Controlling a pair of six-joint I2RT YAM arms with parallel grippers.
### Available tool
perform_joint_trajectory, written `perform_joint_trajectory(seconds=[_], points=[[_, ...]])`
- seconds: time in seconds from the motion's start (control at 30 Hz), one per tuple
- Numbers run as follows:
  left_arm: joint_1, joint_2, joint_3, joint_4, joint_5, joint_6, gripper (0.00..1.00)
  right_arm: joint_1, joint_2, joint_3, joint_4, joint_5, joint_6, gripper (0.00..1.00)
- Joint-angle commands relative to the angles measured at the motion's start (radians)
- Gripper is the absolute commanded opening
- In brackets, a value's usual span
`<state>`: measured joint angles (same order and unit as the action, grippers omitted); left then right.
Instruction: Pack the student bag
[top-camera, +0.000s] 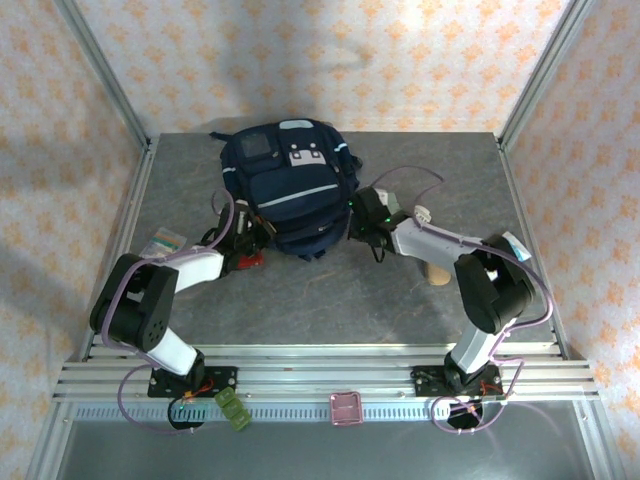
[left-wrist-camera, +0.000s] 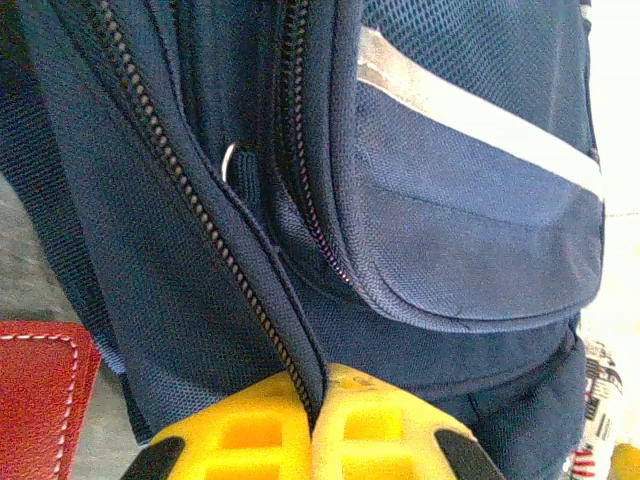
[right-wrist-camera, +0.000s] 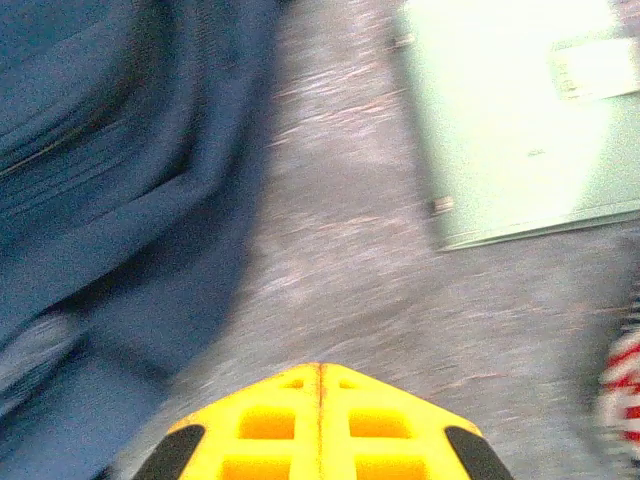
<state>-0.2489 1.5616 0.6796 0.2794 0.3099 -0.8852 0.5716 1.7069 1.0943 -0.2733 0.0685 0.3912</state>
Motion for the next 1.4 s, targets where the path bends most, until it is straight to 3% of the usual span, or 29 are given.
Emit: perform_joint_trajectory(seconds=[0.0, 0.23, 0.3, 0.4, 0.47, 0.5, 0.6, 0.7, 0.8, 0.93, 1.03, 1.37], points=[[0.041, -0.054, 0.014, 0.043, -0.033, 0.064, 0.0, -0.004, -0.028, -0.015, -0.011, 0.031, -0.017, 0.0], [0.095, -0.07, 0.118, -0.098, -0.05, 0.221, 0.0, 0.022, -0.108, -0.086, 0.179, -0.257, -0.072, 0.02], [0.119, -0.075, 0.136, -0.12, -0.068, 0.252, 0.0, 0.022, -0.126, -0.113, 0.249, -0.351, -0.062, 0.2], [0.151, -0.065, 0.178, -0.157, -0.097, 0.292, 0.0, 0.026, -0.125, -0.139, 0.334, -0.43, -0.045, 0.31], [0.161, -0.06, 0.202, -0.173, -0.139, 0.326, 0.0, 0.032, -0.104, -0.133, 0.347, -0.441, -0.038, 0.32], [0.162, -0.056, 0.214, -0.183, -0.157, 0.333, 0.05, 0.036, -0.089, -0.128, 0.347, -0.443, -0.037, 0.33], [0.163, -0.061, 0.22, -0.21, -0.141, 0.307, 0.4, 0.058, -0.068, -0.125, 0.359, -0.441, -0.031, 0.36], [0.156, -0.103, 0.141, -0.172, -0.055, 0.192, 0.58, 0.069, -0.074, -0.143, 0.376, -0.42, -0.021, 0.44], [0.128, -0.174, 0.026, -0.093, -0.011, 0.077, 0.63, 0.07, -0.089, -0.165, 0.396, -0.412, -0.008, 0.5], [0.051, -0.252, -0.068, -0.077, -0.042, -0.021, 0.71, 0.07, -0.107, -0.181, 0.405, -0.394, 0.001, 0.59], [0.003, -0.274, -0.107, -0.048, -0.075, -0.082, 0.85, 0.07, -0.11, -0.19, 0.423, -0.398, 0.01, 0.61], [-0.027, -0.035, 0.034, -0.077, -0.143, -0.072, 0.84, 0.086, -0.121, -0.205, 0.446, -0.429, -0.008, 0.62]])
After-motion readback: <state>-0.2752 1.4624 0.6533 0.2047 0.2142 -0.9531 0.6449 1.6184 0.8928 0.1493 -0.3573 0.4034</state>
